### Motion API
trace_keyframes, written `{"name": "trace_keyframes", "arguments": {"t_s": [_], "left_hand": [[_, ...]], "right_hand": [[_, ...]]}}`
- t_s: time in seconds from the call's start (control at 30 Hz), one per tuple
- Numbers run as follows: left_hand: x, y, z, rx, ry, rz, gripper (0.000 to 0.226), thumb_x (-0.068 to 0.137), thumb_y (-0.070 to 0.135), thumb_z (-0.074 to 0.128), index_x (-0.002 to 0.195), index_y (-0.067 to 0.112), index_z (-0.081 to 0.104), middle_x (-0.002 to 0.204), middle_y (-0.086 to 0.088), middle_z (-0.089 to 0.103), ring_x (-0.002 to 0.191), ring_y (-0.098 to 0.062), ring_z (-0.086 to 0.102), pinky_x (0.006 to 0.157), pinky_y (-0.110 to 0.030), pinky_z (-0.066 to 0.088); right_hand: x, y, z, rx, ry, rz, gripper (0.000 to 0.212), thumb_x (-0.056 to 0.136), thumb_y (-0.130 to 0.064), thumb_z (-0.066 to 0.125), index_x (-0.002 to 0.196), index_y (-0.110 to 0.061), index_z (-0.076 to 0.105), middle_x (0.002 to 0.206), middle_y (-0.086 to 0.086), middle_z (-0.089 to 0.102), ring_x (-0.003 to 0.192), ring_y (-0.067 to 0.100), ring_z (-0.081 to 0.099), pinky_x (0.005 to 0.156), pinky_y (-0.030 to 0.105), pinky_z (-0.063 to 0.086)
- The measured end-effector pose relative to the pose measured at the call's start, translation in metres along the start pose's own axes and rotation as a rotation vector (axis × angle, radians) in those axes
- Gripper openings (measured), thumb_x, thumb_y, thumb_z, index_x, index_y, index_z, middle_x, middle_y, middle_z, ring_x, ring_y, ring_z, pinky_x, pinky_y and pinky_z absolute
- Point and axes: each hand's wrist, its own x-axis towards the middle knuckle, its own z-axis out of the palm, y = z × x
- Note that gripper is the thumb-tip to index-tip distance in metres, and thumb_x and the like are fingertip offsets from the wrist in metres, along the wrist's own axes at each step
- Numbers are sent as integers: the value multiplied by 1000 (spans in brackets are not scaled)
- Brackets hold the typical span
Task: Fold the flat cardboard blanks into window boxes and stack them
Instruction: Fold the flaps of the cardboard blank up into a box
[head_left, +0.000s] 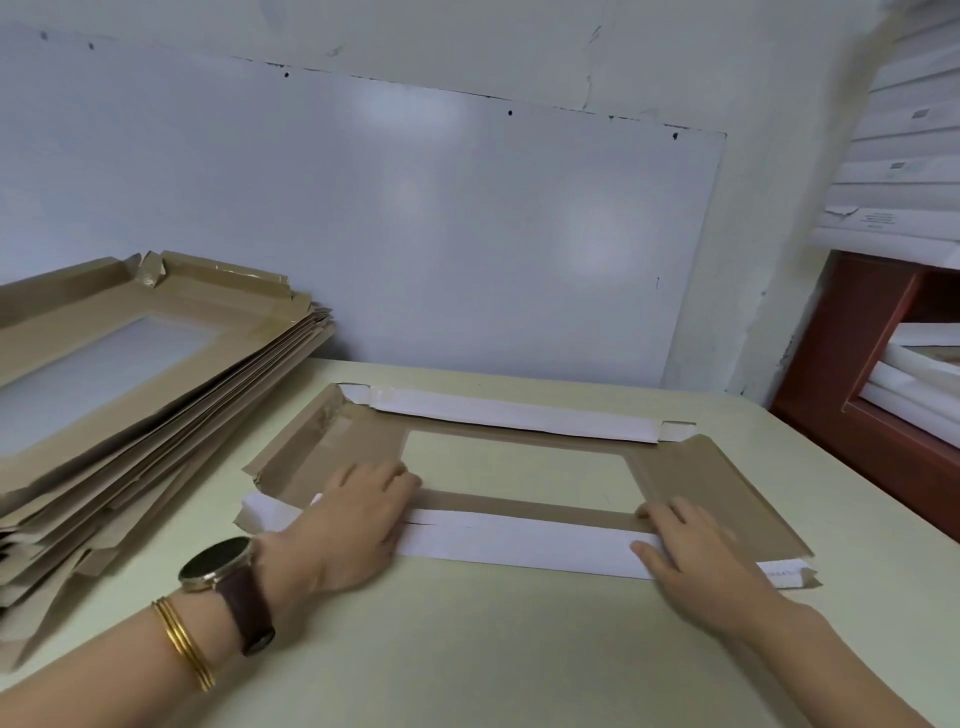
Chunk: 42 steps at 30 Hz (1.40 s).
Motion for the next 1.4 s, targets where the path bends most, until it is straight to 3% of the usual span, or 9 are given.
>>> {"name": "trace_keyframes", "arguments": {"t_s": [0.07, 0.17, 0.27, 0.4, 0.57, 0.8, 1.03, 1.23, 1.4], "left_hand": [[-2, 15, 8, -63, 32, 124, 61, 91, 15, 35, 151, 19, 21, 155, 3, 21, 144, -13, 15, 117, -25, -5], [3, 45, 19, -140, -26, 150, 58, 103, 37, 24, 155, 20, 6, 162, 5, 1, 148, -9, -5, 111, -21, -19], [13, 66, 29, -151, -128, 153, 61, 103, 45, 17, 155, 19, -2, 162, 5, -6, 147, -7, -11, 115, -22, -16], [17, 67, 32, -171, -232, 130, 61, 103, 44, 16, 154, 19, -6, 162, 5, -9, 146, -6, -13, 118, -25, -10], [11, 57, 29, -179, -280, 59, 72, 98, 60, 12, 154, 20, -7, 160, 9, -13, 145, -2, -16, 116, -22, -12], [-14, 8, 18, -165, -311, -96, 74, 96, 62, 12, 154, 22, -8, 160, 9, -15, 145, -4, -17, 118, -25, -10], [-36, -38, 11, -138, -327, -224, 72, 95, 64, 13, 153, 27, -8, 160, 8, -14, 145, -5, -16, 117, -24, -12], [-43, -61, 10, -183, -345, -280, 84, 85, 69, 8, 154, 23, -7, 159, 10, -15, 144, -2, -18, 118, -24, -10], [-44, -62, 14, -182, -273, -287, 80, 93, 65, 20, 154, 19, -5, 161, 7, -11, 145, -3, -15, 118, -23, -7]], "right_hand": [[-1, -15, 8, -30, 13, -36, 43, 102, -28, 31, 145, -26, 30, 145, -7, 35, 133, 14, 33, 104, 29, 31], [-1, -59, 20, -58, -38, -127, 54, 105, -27, 20, 155, -20, 4, 163, -4, 1, 150, 14, -2, 120, 29, 2], [-1, -106, 30, -15, -63, -238, 59, 105, -42, 17, 156, -17, 1, 163, -4, -5, 149, 11, -12, 118, 26, -10], [-2, -125, 33, 71, -167, -247, 65, 103, -49, 14, 156, -14, -2, 163, -4, -7, 147, 5, -14, 115, 21, -15], [-2, -105, 27, 87, -270, -209, 71, 100, -59, 15, 156, -19, -2, 162, -7, -11, 147, 3, -14, 118, 23, -9], [-15, -22, 20, 85, -270, -12, 72, 98, -61, 15, 156, -22, -1, 162, -11, -8, 147, 1, -10, 114, 20, -7], [-29, 50, 6, 83, -300, 199, 77, 94, -64, 15, 155, -23, -4, 161, -15, -10, 145, -2, -11, 120, 30, 1], [-34, 62, 2, 111, -304, 217, 75, 96, -62, 18, 155, -22, -5, 161, -13, -12, 145, -2, -11, 120, 26, 1], [-33, 62, 3, 105, -301, 223, 81, 93, -67, 20, 155, -22, -6, 161, -13, -9, 146, 0, -11, 121, 31, 5]]}}
